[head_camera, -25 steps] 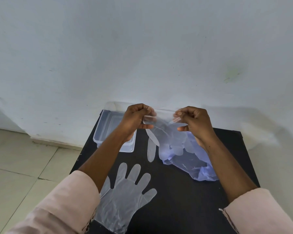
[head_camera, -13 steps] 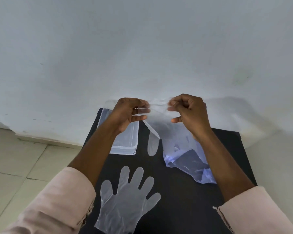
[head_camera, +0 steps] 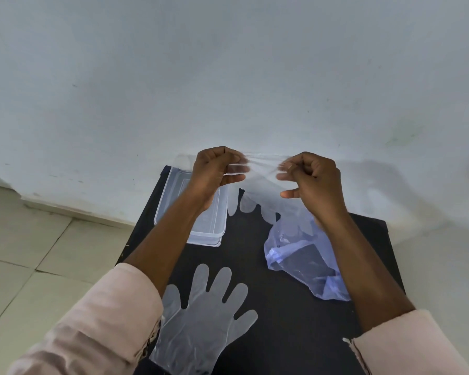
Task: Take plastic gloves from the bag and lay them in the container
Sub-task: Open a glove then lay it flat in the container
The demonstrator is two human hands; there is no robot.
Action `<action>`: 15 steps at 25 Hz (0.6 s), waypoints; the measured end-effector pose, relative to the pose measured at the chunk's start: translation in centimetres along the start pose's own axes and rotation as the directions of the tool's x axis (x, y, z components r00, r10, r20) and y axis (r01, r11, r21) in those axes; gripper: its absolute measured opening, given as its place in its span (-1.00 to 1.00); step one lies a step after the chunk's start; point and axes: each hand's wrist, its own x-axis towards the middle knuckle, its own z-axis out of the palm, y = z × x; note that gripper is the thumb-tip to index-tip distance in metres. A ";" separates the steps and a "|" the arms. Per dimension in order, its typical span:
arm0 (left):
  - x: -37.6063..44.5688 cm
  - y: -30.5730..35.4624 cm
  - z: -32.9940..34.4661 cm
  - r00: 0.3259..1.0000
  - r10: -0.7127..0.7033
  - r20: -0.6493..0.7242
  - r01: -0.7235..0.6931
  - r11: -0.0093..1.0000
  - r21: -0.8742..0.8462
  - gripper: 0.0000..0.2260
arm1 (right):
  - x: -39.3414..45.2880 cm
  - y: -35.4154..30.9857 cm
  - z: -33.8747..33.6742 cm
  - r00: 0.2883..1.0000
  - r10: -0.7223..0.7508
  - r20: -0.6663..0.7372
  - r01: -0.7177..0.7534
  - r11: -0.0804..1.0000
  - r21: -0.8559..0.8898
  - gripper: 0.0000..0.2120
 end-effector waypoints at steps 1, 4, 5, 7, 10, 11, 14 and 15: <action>-0.2 0.2 -0.1 1.000 0.015 0.013 -0.015 0.999 0.047 -0.83 | 0.0 0.1 0.0 1.000 0.017 0.000 -0.017 0.999 0.027 -0.86; -0.3 0.9 -0.8 0.999 0.034 0.033 -0.040 0.980 0.197 -0.85 | 0.5 0.3 0.5 0.997 0.067 0.026 -0.070 0.991 0.115 -0.87; -0.2 1.1 -1.1 0.999 0.035 0.032 -0.042 0.971 0.235 -0.85 | 0.7 0.3 0.9 0.996 0.082 0.039 -0.087 0.987 0.135 -0.87; 0.3 1.6 -1.9 1.000 0.022 0.022 -0.027 0.959 0.283 -0.84 | 1.5 0.4 1.8 0.992 0.112 0.057 -0.120 0.981 0.152 -0.88; 1.8 2.2 -3.2 1.000 -0.021 0.002 0.019 0.941 0.337 -0.84 | 3.0 0.2 3.5 0.990 0.129 0.063 -0.137 0.981 0.140 -0.87; 2.6 2.4 -3.7 1.000 -0.029 0.000 0.027 0.933 0.359 -0.84 | 3.6 0.1 4.2 0.990 0.129 0.062 -0.136 0.982 0.128 -0.87; 5.1 3.1 -5.3 0.999 -0.030 -0.027 0.038 0.920 0.391 -0.85 | 5.7 -0.3 6.6 0.990 0.129 0.052 -0.132 0.988 0.079 -0.87; 6.0 3.4 -5.9 0.999 -0.029 -0.041 0.043 0.917 0.397 -0.86 | 6.5 -0.4 7.5 0.991 0.129 0.046 -0.132 0.989 0.061 -0.87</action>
